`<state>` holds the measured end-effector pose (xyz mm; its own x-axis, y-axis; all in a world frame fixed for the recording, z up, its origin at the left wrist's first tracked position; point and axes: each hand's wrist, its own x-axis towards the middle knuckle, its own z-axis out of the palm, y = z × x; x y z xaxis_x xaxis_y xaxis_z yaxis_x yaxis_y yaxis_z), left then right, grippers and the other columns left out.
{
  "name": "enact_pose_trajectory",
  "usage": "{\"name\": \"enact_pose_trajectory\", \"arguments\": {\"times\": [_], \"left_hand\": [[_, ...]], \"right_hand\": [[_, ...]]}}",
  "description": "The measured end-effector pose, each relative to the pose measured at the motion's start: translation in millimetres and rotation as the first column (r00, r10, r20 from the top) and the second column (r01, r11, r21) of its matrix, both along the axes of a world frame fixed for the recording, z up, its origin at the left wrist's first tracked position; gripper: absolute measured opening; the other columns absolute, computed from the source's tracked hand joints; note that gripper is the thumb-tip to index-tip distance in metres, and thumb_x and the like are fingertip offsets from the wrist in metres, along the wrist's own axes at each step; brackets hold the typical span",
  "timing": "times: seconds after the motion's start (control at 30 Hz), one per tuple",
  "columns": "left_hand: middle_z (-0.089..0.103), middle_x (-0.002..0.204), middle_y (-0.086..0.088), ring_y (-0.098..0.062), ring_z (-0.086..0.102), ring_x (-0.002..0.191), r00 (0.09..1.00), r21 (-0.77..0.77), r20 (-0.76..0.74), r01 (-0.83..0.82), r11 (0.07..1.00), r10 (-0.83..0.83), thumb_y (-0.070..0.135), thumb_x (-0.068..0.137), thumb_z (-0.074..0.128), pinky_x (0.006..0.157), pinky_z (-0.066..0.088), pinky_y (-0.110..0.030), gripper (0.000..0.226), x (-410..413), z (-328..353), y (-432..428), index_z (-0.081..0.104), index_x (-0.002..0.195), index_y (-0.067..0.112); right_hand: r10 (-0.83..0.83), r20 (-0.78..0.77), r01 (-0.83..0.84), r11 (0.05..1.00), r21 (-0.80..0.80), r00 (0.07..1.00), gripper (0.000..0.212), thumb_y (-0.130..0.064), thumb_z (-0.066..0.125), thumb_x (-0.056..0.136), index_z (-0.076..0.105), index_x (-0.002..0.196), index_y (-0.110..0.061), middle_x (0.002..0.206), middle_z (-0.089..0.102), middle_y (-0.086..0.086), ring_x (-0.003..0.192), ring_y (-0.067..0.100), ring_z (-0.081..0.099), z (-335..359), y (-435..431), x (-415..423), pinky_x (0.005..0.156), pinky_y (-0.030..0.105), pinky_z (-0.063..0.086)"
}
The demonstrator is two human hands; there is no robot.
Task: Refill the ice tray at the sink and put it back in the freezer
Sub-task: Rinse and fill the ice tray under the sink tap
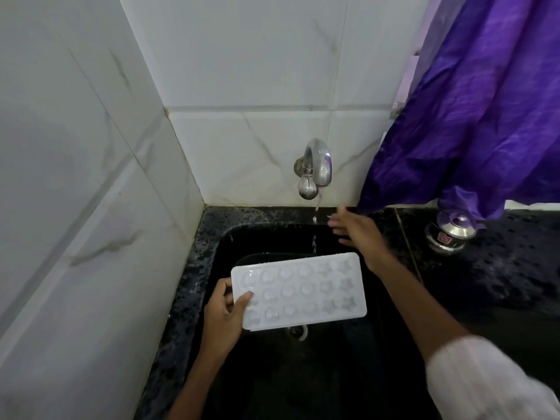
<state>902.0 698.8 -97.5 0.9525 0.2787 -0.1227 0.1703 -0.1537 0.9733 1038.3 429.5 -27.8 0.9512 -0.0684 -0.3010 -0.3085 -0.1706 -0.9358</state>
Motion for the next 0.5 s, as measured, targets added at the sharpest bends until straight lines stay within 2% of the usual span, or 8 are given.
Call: {"name": "enact_pose_trajectory", "arguments": {"times": [0.1,0.17,0.23,0.27,0.33,0.4,0.47,0.5], "left_hand": [[0.078,0.090,-0.004,-0.020,0.076,0.081,1.000,-0.016,0.002,-0.030,0.999,0.030,0.009,0.094,0.066,0.072,0.062,-0.050,0.016,5,3,-3,0.060,0.101,0.023],[0.077,0.092,-0.005,-0.021,0.076,0.084,1.000,-0.015,0.008,0.001,1.000,0.000,0.012,0.095,0.066,0.072,0.062,-0.047,0.015,10,5,-9,0.059,0.103,0.022],[0.076,0.096,-0.003,-0.017,0.074,0.089,0.998,0.046,0.016,0.060,0.997,-0.061,0.017,0.095,0.065,0.075,0.062,-0.043,0.013,17,10,-16,0.058,0.105,0.020],[0.074,0.096,0.000,-0.014,0.072,0.089,0.996,0.105,0.026,0.082,0.991,-0.085,0.020,0.096,0.065,0.076,0.060,-0.037,0.010,21,13,-20,0.059,0.103,0.020],[0.070,0.086,0.004,-0.012,0.068,0.081,0.990,0.234,0.085,0.086,0.968,-0.108,0.025,0.096,0.065,0.070,0.051,-0.021,0.009,29,20,-26,0.061,0.088,0.022],[0.070,0.083,0.007,-0.006,0.066,0.078,0.979,0.334,0.182,0.027,0.942,-0.092,0.024,0.094,0.067,0.067,0.046,-0.015,0.011,34,27,-32,0.067,0.083,0.024],[0.072,0.086,0.009,-0.002,0.068,0.081,0.961,0.382,0.267,-0.031,0.924,-0.078,0.022,0.092,0.070,0.070,0.050,-0.016,0.005,37,34,-37,0.073,0.089,0.019],[0.073,0.085,0.009,-0.001,0.068,0.080,0.956,0.399,0.284,-0.044,0.916,-0.078,0.021,0.091,0.071,0.071,0.052,-0.017,0.005,38,34,-39,0.074,0.091,0.018]], "right_hand": [[0.056,0.044,-0.058,0.996,0.067,0.997,0.051,-0.068,0.052,0.087,0.074,0.107,-0.027,0.103,0.076,-0.008,0.096,0.007,0.072,-28,-32,-60,0.077,0.022,0.056],[0.116,0.075,-0.120,0.991,0.057,0.990,0.042,-0.058,0.058,0.088,0.074,0.109,-0.025,0.103,0.076,-0.006,0.094,0.010,0.073,-41,-41,-87,0.075,0.023,0.057],[0.113,0.140,-0.110,0.993,-0.031,0.984,0.025,-0.044,0.066,0.088,0.074,0.105,-0.028,0.099,0.077,-0.006,0.090,0.011,0.074,-49,-45,-98,0.070,0.021,0.057],[0.083,0.170,-0.070,0.994,-0.080,0.982,0.016,-0.036,0.069,0.088,0.073,0.102,-0.030,0.097,0.077,-0.007,0.089,0.010,0.073,-51,-47,-97,0.071,0.023,0.058],[-0.020,0.222,0.055,0.987,-0.153,0.975,0.011,-0.025,0.072,0.088,0.072,0.099,-0.027,0.092,0.076,-0.008,0.088,0.010,0.072,-49,-54,-94,0.078,0.031,0.058],[-0.123,0.322,0.176,0.974,-0.142,0.939,0.013,-0.023,0.074,0.086,0.071,0.098,-0.028,0.089,0.075,-0.014,0.086,0.005,0.070,-43,-61,-92,0.078,0.021,0.055],[-0.160,0.434,0.240,0.961,-0.137,0.887,0.014,-0.024,0.074,0.086,0.068,0.096,-0.032,0.091,0.072,-0.019,0.085,-0.001,0.068,-37,-65,-93,0.073,0.009,0.050],[-0.155,0.459,0.250,0.956,-0.154,0.875,0.012,-0.025,0.074,0.086,0.067,0.094,-0.030,0.090,0.072,-0.017,0.084,0.000,0.068,-37,-67,-94,0.071,0.010,0.051]]}}
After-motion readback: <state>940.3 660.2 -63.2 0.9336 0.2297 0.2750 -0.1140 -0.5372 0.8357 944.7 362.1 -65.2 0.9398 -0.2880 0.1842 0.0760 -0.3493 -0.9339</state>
